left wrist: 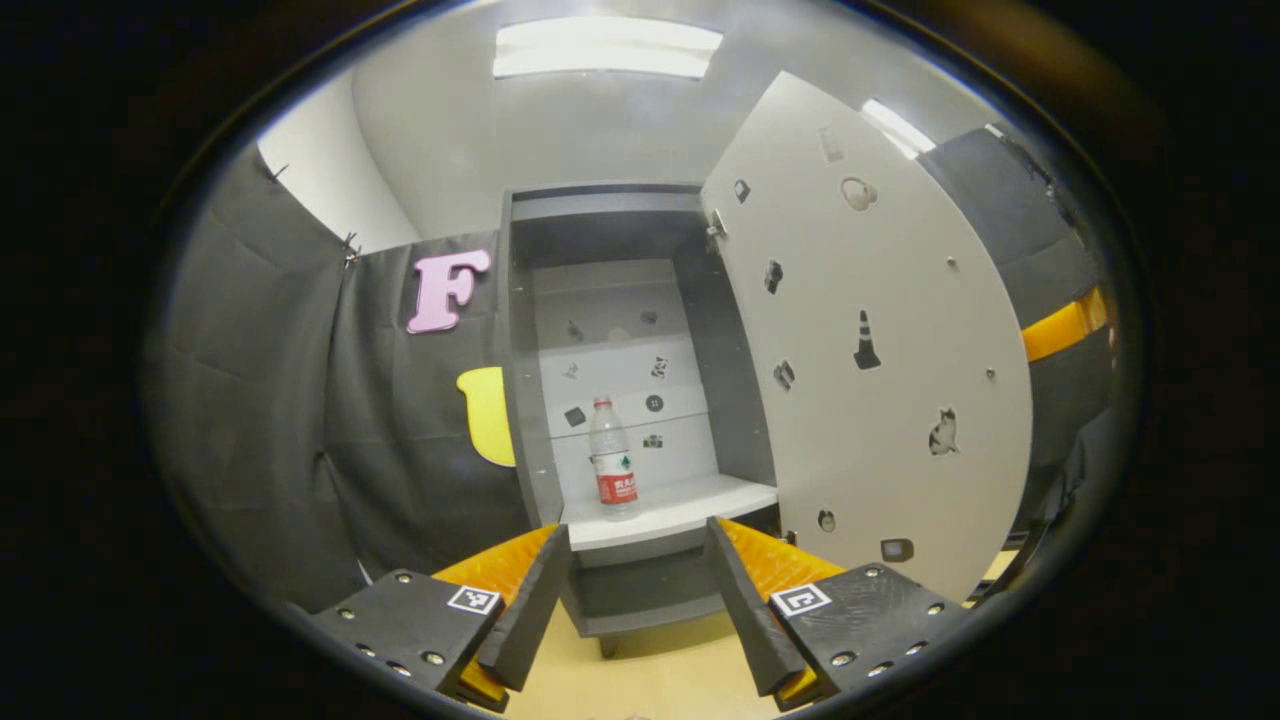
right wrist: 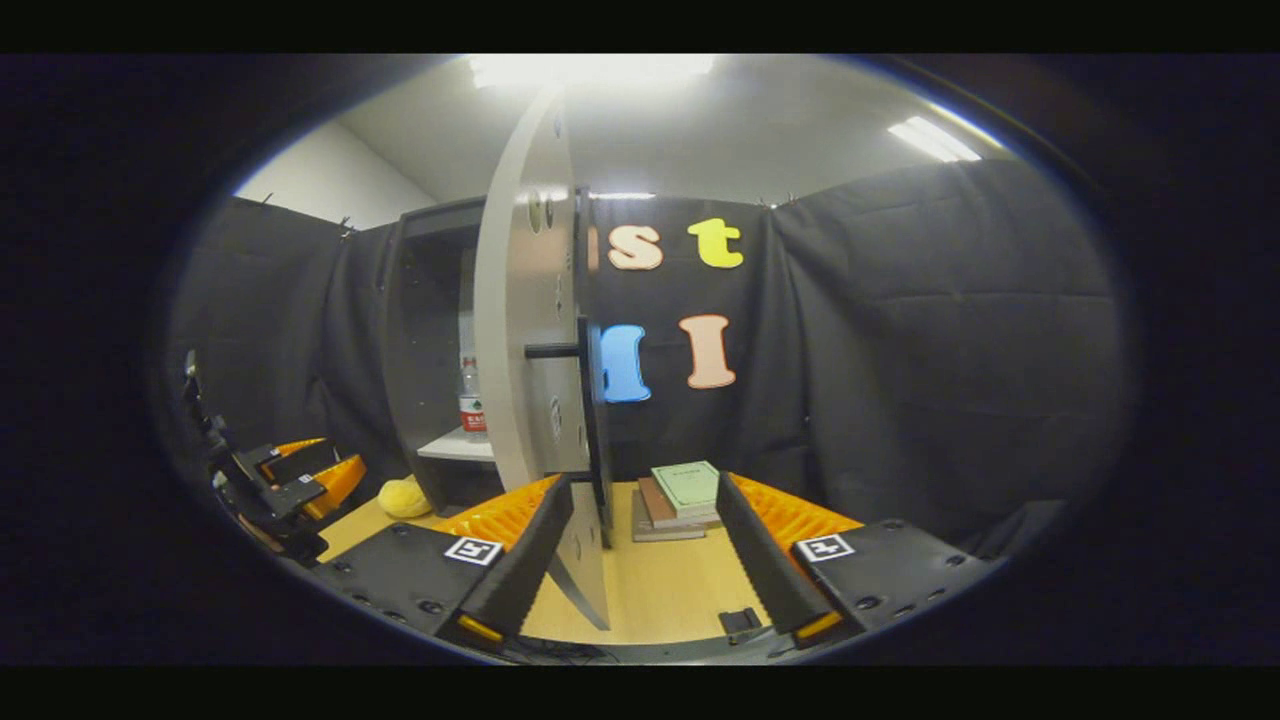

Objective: Open the cabinet door with the right hand, grasp the bottle in the cabinet with the left hand and place it on the coaster, then close the cabinet door with the right hand.

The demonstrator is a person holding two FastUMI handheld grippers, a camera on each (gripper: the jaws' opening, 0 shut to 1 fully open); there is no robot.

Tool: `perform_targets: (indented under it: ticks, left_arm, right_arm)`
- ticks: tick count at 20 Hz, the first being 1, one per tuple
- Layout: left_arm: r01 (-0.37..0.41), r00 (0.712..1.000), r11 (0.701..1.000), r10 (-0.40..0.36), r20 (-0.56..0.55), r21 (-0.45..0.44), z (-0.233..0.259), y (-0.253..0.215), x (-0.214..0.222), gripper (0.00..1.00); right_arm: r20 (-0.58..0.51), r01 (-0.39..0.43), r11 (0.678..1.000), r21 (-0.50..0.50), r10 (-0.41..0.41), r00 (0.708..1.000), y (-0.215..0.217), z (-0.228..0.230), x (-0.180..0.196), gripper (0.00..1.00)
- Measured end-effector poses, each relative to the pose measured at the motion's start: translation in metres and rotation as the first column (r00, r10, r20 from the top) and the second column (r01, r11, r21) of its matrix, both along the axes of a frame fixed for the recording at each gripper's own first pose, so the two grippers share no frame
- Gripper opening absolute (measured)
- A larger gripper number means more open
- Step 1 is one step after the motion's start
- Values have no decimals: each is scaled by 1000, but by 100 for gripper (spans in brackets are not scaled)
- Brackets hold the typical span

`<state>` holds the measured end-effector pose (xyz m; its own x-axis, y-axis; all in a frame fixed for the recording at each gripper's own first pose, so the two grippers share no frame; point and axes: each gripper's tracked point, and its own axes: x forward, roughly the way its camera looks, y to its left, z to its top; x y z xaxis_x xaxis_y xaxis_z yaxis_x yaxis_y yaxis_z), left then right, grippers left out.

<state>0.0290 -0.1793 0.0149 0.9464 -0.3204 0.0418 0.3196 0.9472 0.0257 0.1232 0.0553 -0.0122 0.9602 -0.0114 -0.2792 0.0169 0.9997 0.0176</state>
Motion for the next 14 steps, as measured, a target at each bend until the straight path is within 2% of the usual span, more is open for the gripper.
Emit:
perform_targets:
  ticks: [1,4,6,7,8,9,11,12,13,14]
  left_arm:
    - [7,1000,1000,-7,5,-3,3,-5,4,80]
    - [2,1000,1000,-2,1,-28,11,-14,22,80]
    - [-26,1000,999,27,7,-33,21,-12,35,80]
    - [-40,999,999,40,7,-29,23,-12,50,80]
    - [-49,999,999,49,-1,-23,25,-13,65,80]
    - [-57,998,998,57,-14,-17,24,-14,80,82]
    - [-68,997,998,67,-32,-11,22,-16,109,80]
    - [-77,996,997,77,-37,-8,20,-17,123,80]
    - [-87,996,996,87,-36,-5,19,-17,137,80]
    - [-94,995,995,95,-39,7,16,-19,152,80]
  right_arm:
    - [11,1,1000,-18,-1,1000,-5,1,1,98]
    - [24,-3,1000,-31,4,1000,-19,5,-4,98]
    - [30,4,1000,-28,-3,1000,-29,6,-12,98]
    - [29,15,1000,-24,-15,999,-35,5,-12,93]
    - [24,30,999,-15,-29,999,-43,3,-13,93]
    - [18,40,999,-1,-40,999,-47,1,-12,98]
    - [9,55,998,15,-55,998,-54,-3,-7,98]
    - [7,75,997,9,-75,997,-60,-5,-6,93]
    - [5,100,995,2,-100,995,-67,-5,-6,92]
    - [4,122,993,0,-122,993,-73,-6,-6,98]
